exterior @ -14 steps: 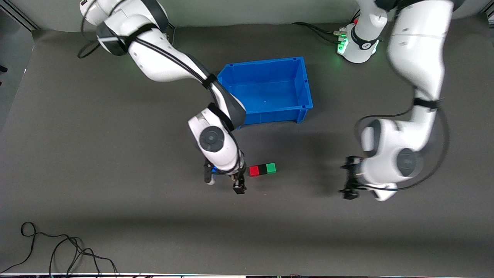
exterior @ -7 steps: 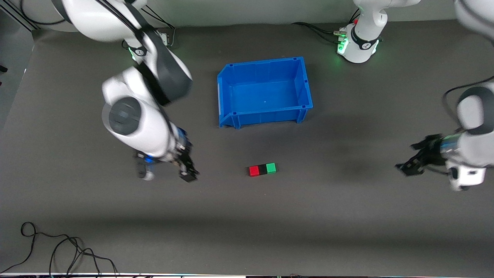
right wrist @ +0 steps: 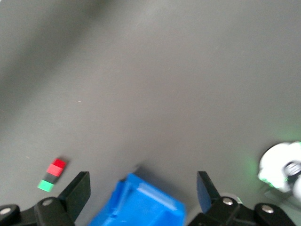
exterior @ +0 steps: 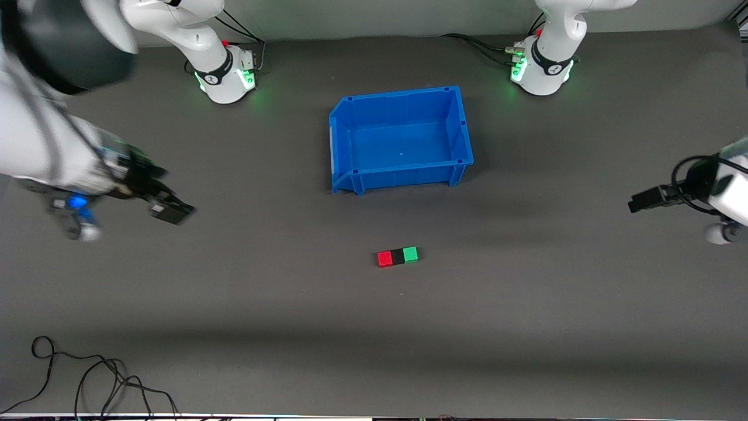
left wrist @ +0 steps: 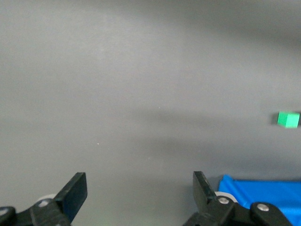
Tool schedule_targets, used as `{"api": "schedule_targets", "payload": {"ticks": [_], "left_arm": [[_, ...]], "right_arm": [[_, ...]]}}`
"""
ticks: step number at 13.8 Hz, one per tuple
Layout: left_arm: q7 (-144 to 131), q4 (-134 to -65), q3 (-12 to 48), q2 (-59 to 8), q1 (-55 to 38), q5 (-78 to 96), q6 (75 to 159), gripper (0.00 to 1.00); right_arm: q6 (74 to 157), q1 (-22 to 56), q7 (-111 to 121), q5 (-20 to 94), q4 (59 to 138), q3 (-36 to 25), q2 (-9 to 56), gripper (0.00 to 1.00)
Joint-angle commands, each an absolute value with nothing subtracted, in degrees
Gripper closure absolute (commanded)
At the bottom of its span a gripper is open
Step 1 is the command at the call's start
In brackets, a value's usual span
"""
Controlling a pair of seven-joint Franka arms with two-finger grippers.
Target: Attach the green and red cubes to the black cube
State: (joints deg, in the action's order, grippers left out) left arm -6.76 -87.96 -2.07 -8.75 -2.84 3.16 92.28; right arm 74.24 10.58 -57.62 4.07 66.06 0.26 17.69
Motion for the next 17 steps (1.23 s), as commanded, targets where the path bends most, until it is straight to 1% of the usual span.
{"api": "schedule_targets", "payload": {"ticks": [1, 3, 5, 7, 8, 10, 13, 17], "left_arm": [[-3.34, -89.38, -2.03, -5.20, -4.39, 1.76, 91.40, 0.00], [0.16, -91.22, -1.76, -3.35, -4.39, 1.76, 92.28, 0.00], [2.72, -93.85, -1.76, -1.59, -4.31, 1.67, 94.47, 0.00], [2.90, -98.24, -1.85, 0.87, -4.22, 1.58, 97.90, 0.00], [2.90, -99.39, -1.85, 1.66, -4.04, 1.50, 98.52, 0.00], [2.37, -98.71, -1.85, 1.76, -4.31, 1.58, 97.39, 0.00], [2.11, -96.42, -1.06, 1.58, -4.40, 1.58, 94.40, 0.00], [2.99, -96.42, -0.97, 1.93, -4.39, -1.32, 92.81, 0.00]], "right_arm": [[74.35, 10.02, -42.51, 4.48, 73.90, -4.46, 10.83, 0.01], [74.36, 10.11, -30.82, 4.04, 75.05, -9.03, 9.50, 0.01], [74.79, 10.20, -21.40, 3.26, 75.50, -12.12, 9.40, 0.01], [76.89, 10.20, -15.93, 1.85, 77.15, -12.66, 9.41, 0.01], [79.95, 10.28, -15.04, 1.76, 79.69, -12.66, 9.23, 0.01], [82.44, 10.37, -14.51, 2.37, 81.30, -12.66, 8.26, 0.01], [82.53, 10.28, -11.79, 2.37, 81.30, -12.66, 8.26, 0.01], [82.88, 10.20, -10.11, 2.37, 81.56, -12.66, 8.26, 0.01]]}}
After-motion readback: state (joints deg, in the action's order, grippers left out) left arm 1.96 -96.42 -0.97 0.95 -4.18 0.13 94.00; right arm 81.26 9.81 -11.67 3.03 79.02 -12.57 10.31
